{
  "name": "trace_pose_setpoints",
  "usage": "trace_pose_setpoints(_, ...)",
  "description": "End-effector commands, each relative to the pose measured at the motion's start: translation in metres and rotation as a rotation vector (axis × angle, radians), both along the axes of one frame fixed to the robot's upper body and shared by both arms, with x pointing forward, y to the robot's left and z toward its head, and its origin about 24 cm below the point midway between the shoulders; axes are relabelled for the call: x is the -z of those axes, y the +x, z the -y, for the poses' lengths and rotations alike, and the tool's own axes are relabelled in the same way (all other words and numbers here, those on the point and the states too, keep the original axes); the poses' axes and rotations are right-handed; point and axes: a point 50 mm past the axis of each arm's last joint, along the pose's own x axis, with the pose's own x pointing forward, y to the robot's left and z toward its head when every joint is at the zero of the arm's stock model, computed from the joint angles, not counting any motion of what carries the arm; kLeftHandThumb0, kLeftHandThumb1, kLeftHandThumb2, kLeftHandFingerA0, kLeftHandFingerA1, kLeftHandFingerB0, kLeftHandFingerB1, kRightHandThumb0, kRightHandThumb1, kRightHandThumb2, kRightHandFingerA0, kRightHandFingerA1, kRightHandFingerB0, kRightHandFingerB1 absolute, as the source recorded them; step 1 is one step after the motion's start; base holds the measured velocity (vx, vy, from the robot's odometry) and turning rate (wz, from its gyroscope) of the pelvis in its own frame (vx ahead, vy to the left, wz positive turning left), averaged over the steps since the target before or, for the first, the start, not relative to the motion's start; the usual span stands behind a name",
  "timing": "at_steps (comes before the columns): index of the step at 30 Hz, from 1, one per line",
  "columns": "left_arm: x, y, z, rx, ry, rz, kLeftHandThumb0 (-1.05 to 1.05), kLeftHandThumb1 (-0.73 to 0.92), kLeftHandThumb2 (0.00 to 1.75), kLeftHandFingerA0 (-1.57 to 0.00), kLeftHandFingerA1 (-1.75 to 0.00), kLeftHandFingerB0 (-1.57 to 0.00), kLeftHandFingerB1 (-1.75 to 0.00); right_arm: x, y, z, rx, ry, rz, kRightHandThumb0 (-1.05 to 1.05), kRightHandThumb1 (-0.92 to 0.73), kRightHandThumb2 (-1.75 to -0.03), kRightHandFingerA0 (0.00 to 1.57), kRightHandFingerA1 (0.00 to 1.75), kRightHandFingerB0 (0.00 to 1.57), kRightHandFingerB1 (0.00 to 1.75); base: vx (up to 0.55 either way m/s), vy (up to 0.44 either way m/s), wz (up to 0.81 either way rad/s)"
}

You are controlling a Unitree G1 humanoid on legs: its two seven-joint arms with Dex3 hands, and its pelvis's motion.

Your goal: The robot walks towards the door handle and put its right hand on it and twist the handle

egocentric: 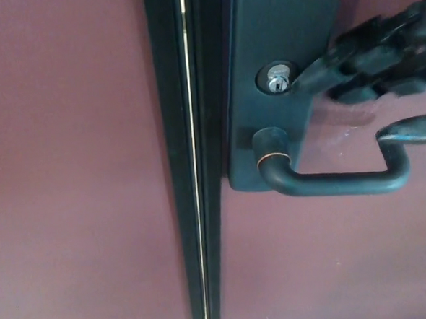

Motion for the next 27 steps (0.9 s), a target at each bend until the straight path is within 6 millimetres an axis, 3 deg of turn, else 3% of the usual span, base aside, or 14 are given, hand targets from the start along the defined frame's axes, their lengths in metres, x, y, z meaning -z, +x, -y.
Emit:
trace_pose_setpoints(1, 0.001, -0.003, 0.0, 0.0, -0.013, -0.01, -0.36, 0.57, 0.57, -0.7, -0.47, -0.53, -0.4, -0.038, -0.037, 0.04, 0.102, 0.035, 0.216, -0.72, -0.58, -0.61, 0.03, 0.27, 0.0, 0.0, 0.0, 0.0, 0.0)
trace_pose_setpoints(3, 0.001, -0.002, 0.002, 0.007, -0.012, -0.013, -0.36, 0.57, 0.57, -0.7, -0.47, -0.53, -0.4, -0.047, -0.053, 0.05, 0.12, 0.025, 0.259, -0.74, -0.59, -0.58, 0.04, 0.28, 0.0, 0.03, 0.0, 0.0, 0.0)
trace_pose_setpoints(4, 0.002, -0.003, 0.002, 0.008, -0.011, -0.017, -0.37, 0.56, 0.57, -0.7, -0.48, -0.51, -0.4, -0.05, -0.065, 0.057, 0.133, 0.024, 0.279, -0.75, -0.47, -0.86, 0.0, 0.26, 0.0, 0.09, 0.0, 0.0, 0.0)
trace_pose_setpoints(5, 0.002, -0.005, 0.001, 0.01, -0.011, -0.023, -0.37, 0.56, 0.57, -0.7, -0.48, -0.51, -0.4, -0.054, -0.083, 0.065, 0.155, 0.018, 0.311, -0.75, -0.47, -0.86, 0.0, 0.26, 0.0, 0.09, 0.0, 0.0, 0.0)
trace_pose_setpoints(6, 0.002, -0.005, 0.001, 0.01, -0.011, -0.023, -0.37, 0.56, 0.57, -0.7, -0.48, -0.51, -0.4, -0.054, -0.083, 0.066, 0.154, 0.017, 0.311, -0.75, -0.47, -0.86, 0.0, 0.26, 0.0, 0.09, 0.0, 0.0, 0.0)
trace_pose_setpoints(7, 0.002, -0.006, 0.001, 0.011, -0.008, -0.027, -0.37, 0.56, 0.57, -0.7, -0.48, -0.51, -0.4, -0.053, -0.097, 0.073, 0.173, 0.009, 0.317, -0.74, -0.47, -0.86, 0.01, 0.25, 0.0, 0.09, 0.0, 0.0, 0.0)
trace_pose_setpoints(11, 0.002, -0.007, 0.001, 0.011, -0.008, -0.027, -0.37, 0.56, 0.57, -0.7, -0.48, -0.51, -0.4, -0.052, -0.1, 0.075, 0.174, 0.006, 0.318, -0.74, -0.47, -0.86, 0.01, 0.25, 0.0, 0.09, 0.0, 0.0, 0.0)
trace_pose_setpoints(12, 0.002, -0.001, 0.002, -0.002, -0.014, -0.011, -0.37, 0.56, 0.57, -0.7, -0.47, -0.52, -0.4, -0.053, -0.125, 0.089, 0.199, 0.022, 0.345, -0.73, -0.46, -0.86, 0.01, 0.28, 0.0, 0.1, 0.0, 0.0, 0.0)
trace_pose_setpoints(15, 0.002, 0.003, 0.004, 0.004, -0.013, -0.004, -0.37, 0.56, 0.57, -0.7, -0.48, -0.52, -0.4, -0.051, -0.145, 0.099, 0.215, 0.032, 0.358, -0.72, -0.46, -0.85, 0.01, 0.33, 0.0, 0.11, 0.0, 0.0, 0.0)
trace_pose_setpoints(19, 0.002, 0.004, 0.004, 0.005, -0.014, -0.003, -0.37, 0.56, 0.57, -0.7, -0.48, -0.52, -0.4, -0.05, -0.148, 0.101, 0.217, 0.031, 0.358, -0.72, -0.46, -0.85, 0.01, 0.33, 0.0, 0.11, 0.0, 0.0, 0.0)
trace_pose_setpoints(20, 0.001, 0.009, 0.004, 0.011, -0.015, 0.003, -0.36, 0.57, 0.57, -0.7, -0.47, -0.53, -0.4, -0.049, -0.162, 0.119, 0.245, 0.086, 0.323, -0.36, -0.27, -0.88, 0.02, 0.48, 0.0, 0.49, 0.0, 0.0, 0.0)
trace_pose_setpoints(22, 0.0, 0.014, 0.004, 0.015, -0.018, 0.014, -0.36, 0.57, 0.57, -0.7, -0.47, -0.53, -0.4, -0.049, -0.171, 0.132, 0.264, 0.133, 0.298, -0.35, -0.27, -0.88, 0.03, 0.48, 0.0, 0.49, 0.0, 0.0, 0.0)
trace_pose_setpoints(23, 0.0, 0.014, 0.004, 0.016, -0.019, 0.014, -0.36, 0.57, 0.57, -0.7, -0.47, -0.52, -0.4, -0.05, -0.174, 0.136, 0.276, 0.162, 0.277, -0.67, -0.43, -0.76, 0.26, 0.47, 0.06, 0.3, 0.0, 0.0, 0.0)
trace_pose_setpoints(27, 0.0, 0.025, 0.009, 0.028, -0.026, 0.032, -0.37, 0.56, 0.57, -0.7, -0.47, -0.51, -0.4, -0.051, -0.186, 0.154, 0.335, 0.314, 0.203, -0.6, -0.4, -0.7, 0.37, 0.49, 0.15, 0.36, 0.0, 0.0, 0.0)
